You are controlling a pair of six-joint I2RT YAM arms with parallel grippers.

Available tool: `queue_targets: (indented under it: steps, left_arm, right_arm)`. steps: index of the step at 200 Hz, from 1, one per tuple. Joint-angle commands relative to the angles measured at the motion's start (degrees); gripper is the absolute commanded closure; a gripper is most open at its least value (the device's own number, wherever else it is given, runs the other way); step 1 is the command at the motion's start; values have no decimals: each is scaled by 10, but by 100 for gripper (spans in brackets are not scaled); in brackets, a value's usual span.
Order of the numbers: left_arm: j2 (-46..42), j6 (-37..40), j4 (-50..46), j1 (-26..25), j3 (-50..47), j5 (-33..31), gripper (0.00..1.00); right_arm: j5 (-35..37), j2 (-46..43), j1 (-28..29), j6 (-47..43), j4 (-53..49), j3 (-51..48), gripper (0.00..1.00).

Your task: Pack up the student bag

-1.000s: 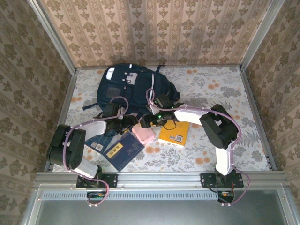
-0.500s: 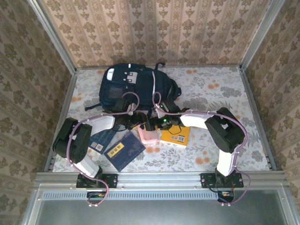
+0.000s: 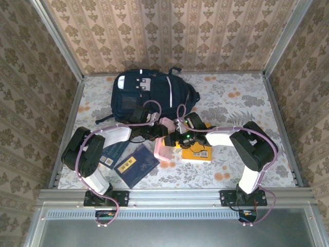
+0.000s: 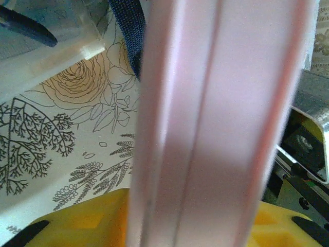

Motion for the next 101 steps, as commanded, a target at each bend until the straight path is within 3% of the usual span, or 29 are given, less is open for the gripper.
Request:
queue_targets:
  steps: [1,39,101]
  left_arm:
    - [-13,2,9,-8,-1,46,67]
    - [-10,7,8,-6,0,53,87]
    - [-109,-25,-3,28,9,55,85]
  right_arm:
    - [21,-17,-9,14,27,-8,25]
    - [22,-26,-12,18,32,-12,25]
    - [45,-159,-36,41,44,-72,16]
